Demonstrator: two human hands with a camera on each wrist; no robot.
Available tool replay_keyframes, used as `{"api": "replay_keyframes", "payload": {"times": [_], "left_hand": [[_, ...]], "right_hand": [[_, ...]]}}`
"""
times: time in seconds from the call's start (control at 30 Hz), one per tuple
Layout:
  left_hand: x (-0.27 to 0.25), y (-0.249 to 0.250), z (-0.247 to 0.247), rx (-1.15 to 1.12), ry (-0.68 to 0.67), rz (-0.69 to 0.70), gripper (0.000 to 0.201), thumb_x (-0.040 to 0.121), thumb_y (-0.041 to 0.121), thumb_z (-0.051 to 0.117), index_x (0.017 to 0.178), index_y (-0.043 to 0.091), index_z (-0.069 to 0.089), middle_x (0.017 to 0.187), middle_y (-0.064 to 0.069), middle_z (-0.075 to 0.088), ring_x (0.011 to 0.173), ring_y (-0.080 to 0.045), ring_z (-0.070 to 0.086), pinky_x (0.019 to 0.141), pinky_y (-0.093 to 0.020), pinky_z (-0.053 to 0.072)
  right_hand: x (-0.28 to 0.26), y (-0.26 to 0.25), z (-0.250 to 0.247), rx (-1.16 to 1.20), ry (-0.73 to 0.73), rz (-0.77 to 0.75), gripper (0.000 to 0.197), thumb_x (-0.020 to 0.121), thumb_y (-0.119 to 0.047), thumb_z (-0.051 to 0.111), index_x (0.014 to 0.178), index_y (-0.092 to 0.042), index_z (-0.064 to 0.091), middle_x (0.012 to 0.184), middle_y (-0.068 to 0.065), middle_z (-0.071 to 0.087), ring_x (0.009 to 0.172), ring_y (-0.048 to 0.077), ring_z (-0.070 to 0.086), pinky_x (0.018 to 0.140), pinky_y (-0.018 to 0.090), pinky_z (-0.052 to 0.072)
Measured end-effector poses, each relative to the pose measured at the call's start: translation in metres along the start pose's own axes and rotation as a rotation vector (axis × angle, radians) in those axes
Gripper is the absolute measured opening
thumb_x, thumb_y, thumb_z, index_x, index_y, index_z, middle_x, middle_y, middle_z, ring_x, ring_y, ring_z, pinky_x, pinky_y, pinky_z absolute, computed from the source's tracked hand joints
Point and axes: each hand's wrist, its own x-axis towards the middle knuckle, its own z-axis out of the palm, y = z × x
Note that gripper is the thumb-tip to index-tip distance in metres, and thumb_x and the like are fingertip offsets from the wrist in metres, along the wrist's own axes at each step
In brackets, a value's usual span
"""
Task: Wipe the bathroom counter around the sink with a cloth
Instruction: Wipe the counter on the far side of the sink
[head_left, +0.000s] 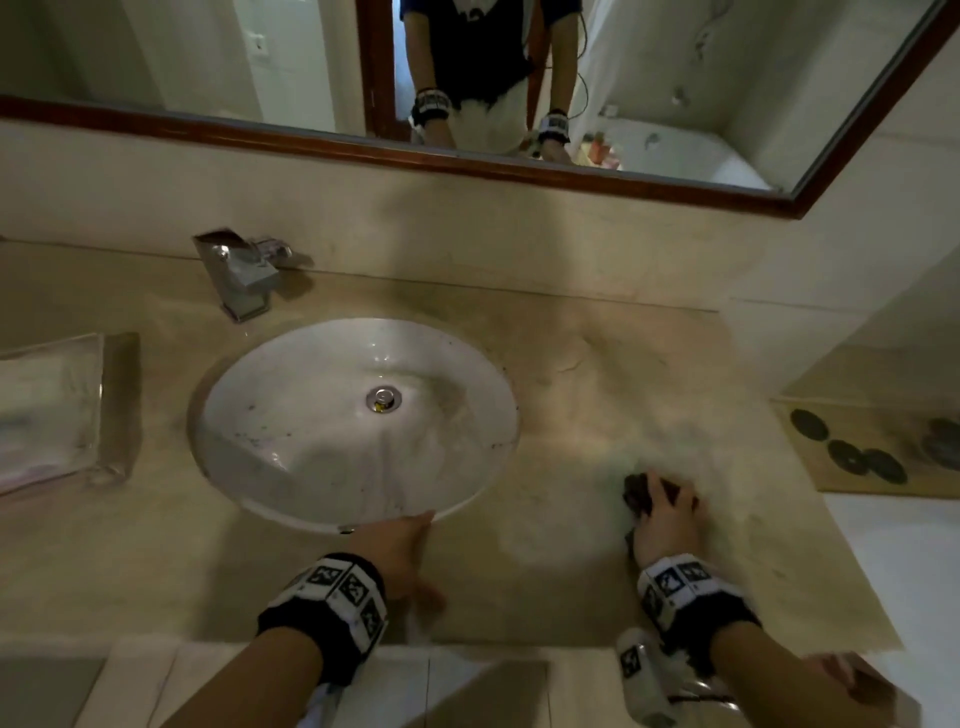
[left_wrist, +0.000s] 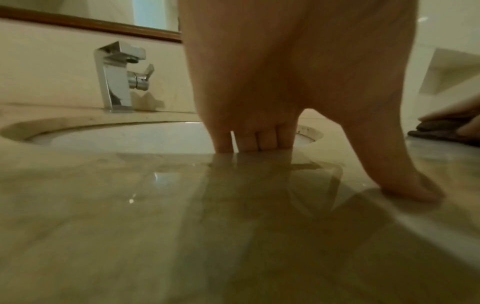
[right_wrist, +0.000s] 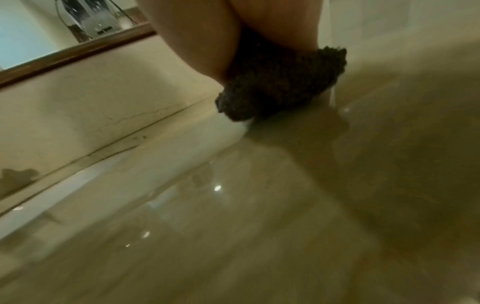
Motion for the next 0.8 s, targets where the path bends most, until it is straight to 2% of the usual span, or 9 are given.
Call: {"api": "replay_keyframes", "payload": {"times": [0.1, 0.2, 0.3, 0.4, 0.43, 0.5, 0.57, 0.7, 0.8], "left_hand": [[-0.003, 0.005, -0.002, -0.008, 0.015, -0.031, 0.094, 0.064, 0.047, 0.081, 0.143, 0.033, 0.032, 0.146, 0.001, 0.045, 0.132, -0.023, 0.044, 0.111, -0.036, 0.034], [-0.003, 0.009, -0.002, -0.026, 0.019, -0.074, 0.093, 0.062, 0.046, 0.082, 0.141, 0.037, 0.034, 0.144, 0.002, 0.046, 0.132, -0.023, 0.045, 0.112, -0.036, 0.034], [-0.001, 0.008, -0.001, -0.055, 0.025, -0.102, 0.092, 0.06, 0.047, 0.083, 0.14, 0.039, 0.036, 0.143, 0.003, 0.048, 0.13, -0.021, 0.046, 0.112, -0.036, 0.034], [0.004, 0.007, 0.0, -0.02, -0.011, -0.108, 0.1, 0.061, 0.051, 0.08, 0.145, 0.038, 0.026, 0.148, 0.005, 0.042, 0.134, -0.02, 0.042, 0.114, -0.037, 0.031], [0.006, 0.006, -0.001, 0.004, -0.032, -0.101, 0.098, 0.063, 0.053, 0.078, 0.145, 0.038, 0.026, 0.147, 0.005, 0.042, 0.133, -0.02, 0.043, 0.114, -0.037, 0.032], [0.011, 0.005, -0.008, 0.048, -0.057, -0.075, 0.084, 0.071, 0.051, 0.074, 0.143, 0.037, 0.033, 0.142, 0.003, 0.049, 0.129, -0.02, 0.047, 0.112, -0.036, 0.035], [0.017, 0.004, -0.015, 0.083, -0.069, -0.046, 0.069, 0.078, 0.045, 0.07, 0.14, 0.032, 0.042, 0.137, 0.002, 0.054, 0.125, -0.021, 0.051, 0.109, -0.034, 0.039], [0.029, 0.004, -0.021, 0.168, -0.076, 0.022, 0.049, 0.083, 0.034, 0.067, 0.13, 0.022, 0.057, 0.126, -0.002, 0.063, 0.116, -0.021, 0.058, 0.101, -0.032, 0.045], [0.031, 0.002, -0.019, 0.211, -0.072, 0.052, 0.047, 0.084, 0.034, 0.064, 0.129, 0.023, 0.056, 0.126, -0.003, 0.063, 0.117, -0.023, 0.058, 0.101, -0.032, 0.045]], "right_hand": [[-0.015, -0.026, 0.017, -0.015, -0.05, -0.029, 0.072, 0.092, -0.011, 0.051, 0.149, -0.028, 0.009, 0.156, 0.016, -0.006, 0.144, 0.039, -0.007, 0.114, 0.047, 0.022], [-0.031, -0.066, 0.035, -0.076, -0.078, -0.179, 0.074, 0.093, -0.017, 0.051, 0.148, -0.033, 0.003, 0.157, 0.014, -0.009, 0.144, 0.039, -0.008, 0.117, 0.048, 0.019], [-0.039, -0.101, 0.045, -0.057, -0.14, -0.388, 0.058, 0.097, -0.015, 0.04, 0.147, -0.031, 0.015, 0.158, 0.01, -0.007, 0.145, 0.036, -0.008, 0.118, 0.048, 0.012], [-0.037, -0.117, 0.043, -0.014, -0.255, -0.657, 0.051, 0.094, -0.01, 0.044, 0.142, -0.024, 0.034, 0.159, 0.007, 0.0, 0.146, 0.033, -0.006, 0.12, 0.045, 0.007], [-0.037, -0.117, 0.041, -0.004, -0.288, -0.738, 0.05, 0.093, -0.008, 0.045, 0.14, -0.023, 0.038, 0.159, 0.007, 0.001, 0.146, 0.032, -0.005, 0.121, 0.045, 0.005], [-0.031, -0.111, 0.034, 0.077, -0.248, -0.801, 0.049, 0.092, -0.005, 0.047, 0.138, -0.023, 0.043, 0.159, 0.006, 0.006, 0.147, 0.03, -0.002, 0.121, 0.039, -0.001], [-0.014, -0.097, 0.022, 0.166, -0.156, -0.723, 0.05, 0.092, -0.004, 0.046, 0.138, -0.024, 0.043, 0.158, 0.006, 0.01, 0.147, 0.028, 0.001, 0.118, 0.034, 0.002], [0.041, -0.062, -0.002, 0.214, 0.053, -0.388, 0.059, 0.086, 0.01, 0.043, 0.138, -0.017, 0.044, 0.157, 0.015, 0.015, 0.145, 0.035, 0.007, 0.117, 0.043, 0.018], [0.078, -0.036, -0.012, 0.199, 0.146, -0.245, 0.058, 0.081, 0.012, 0.044, 0.135, -0.01, 0.047, 0.151, 0.024, 0.025, 0.139, 0.046, 0.018, 0.113, 0.045, 0.024]]}}
